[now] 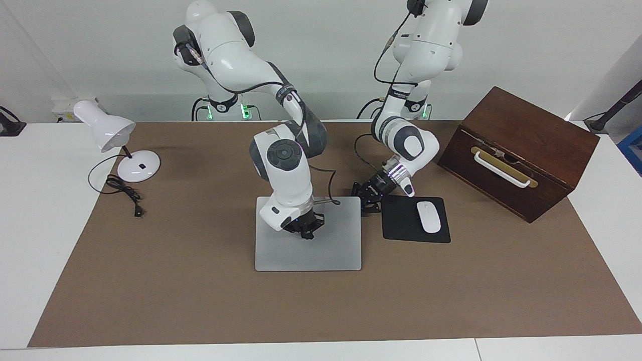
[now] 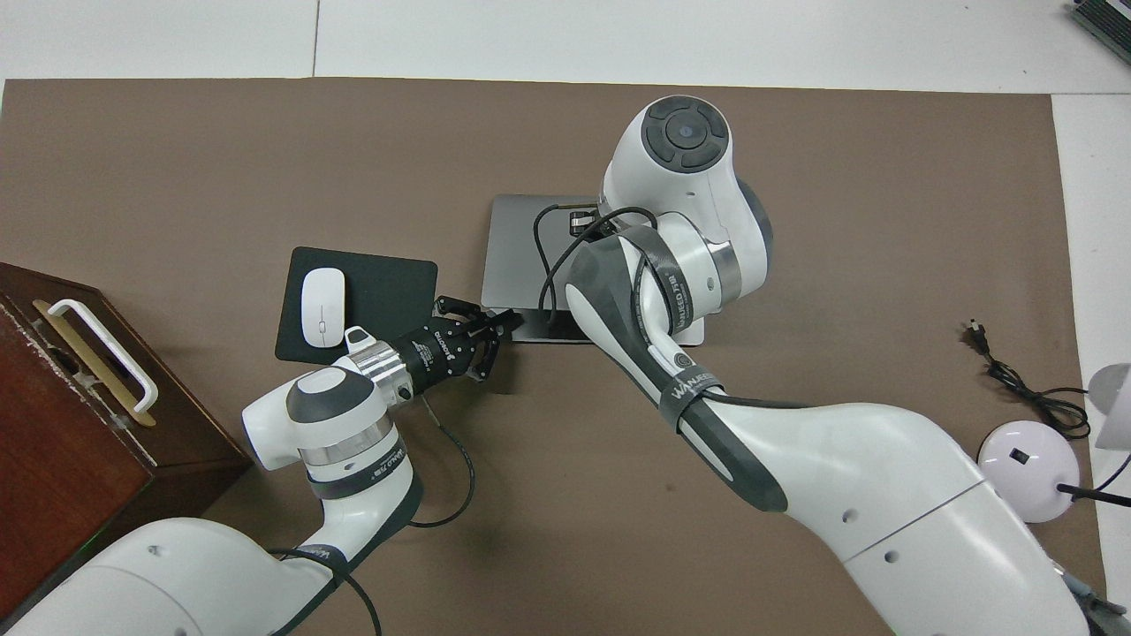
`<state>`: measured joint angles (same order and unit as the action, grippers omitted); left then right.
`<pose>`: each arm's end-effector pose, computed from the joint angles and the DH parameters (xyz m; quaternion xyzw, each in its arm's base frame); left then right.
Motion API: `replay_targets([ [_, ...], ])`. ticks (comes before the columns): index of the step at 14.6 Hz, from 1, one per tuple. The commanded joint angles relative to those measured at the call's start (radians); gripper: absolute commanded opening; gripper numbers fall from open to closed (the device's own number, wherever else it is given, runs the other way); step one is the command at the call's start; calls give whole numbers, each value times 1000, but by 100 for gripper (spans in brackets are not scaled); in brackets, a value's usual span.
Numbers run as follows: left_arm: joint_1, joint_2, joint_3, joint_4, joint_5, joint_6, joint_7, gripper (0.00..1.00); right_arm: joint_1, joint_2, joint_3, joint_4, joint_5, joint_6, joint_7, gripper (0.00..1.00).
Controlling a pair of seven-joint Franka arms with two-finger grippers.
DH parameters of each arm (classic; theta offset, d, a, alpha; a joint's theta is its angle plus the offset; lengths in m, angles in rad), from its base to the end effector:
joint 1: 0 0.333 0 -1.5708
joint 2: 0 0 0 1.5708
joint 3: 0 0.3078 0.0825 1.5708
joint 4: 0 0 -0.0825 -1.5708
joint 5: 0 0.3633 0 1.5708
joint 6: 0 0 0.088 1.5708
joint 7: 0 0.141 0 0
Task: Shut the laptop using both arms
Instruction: 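Press the lid fully shut with the right gripper against the left gripper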
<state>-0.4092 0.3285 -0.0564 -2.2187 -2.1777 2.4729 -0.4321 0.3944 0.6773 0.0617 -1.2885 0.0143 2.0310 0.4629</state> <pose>0.4849 -0.2611 0.2125 0.4693 0.7078 -0.2495 0.4654 0.6511 0.3103 0.3233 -0.9990 0.0138 -0.0184 0.0377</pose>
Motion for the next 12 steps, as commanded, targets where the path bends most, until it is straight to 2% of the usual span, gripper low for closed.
replay_targets([
  [1,33,44,3,8,-25,-38,35,0,-9,-25,10,-44,21,3,11,0],
  [6,59,44,3,-36,-28,-141,104,0,-12,-27,10,-51,23,-6,10,0],
  [12,61,46,3,-50,-36,-150,176,0,-16,-39,10,-81,23,-3,8,0],
])
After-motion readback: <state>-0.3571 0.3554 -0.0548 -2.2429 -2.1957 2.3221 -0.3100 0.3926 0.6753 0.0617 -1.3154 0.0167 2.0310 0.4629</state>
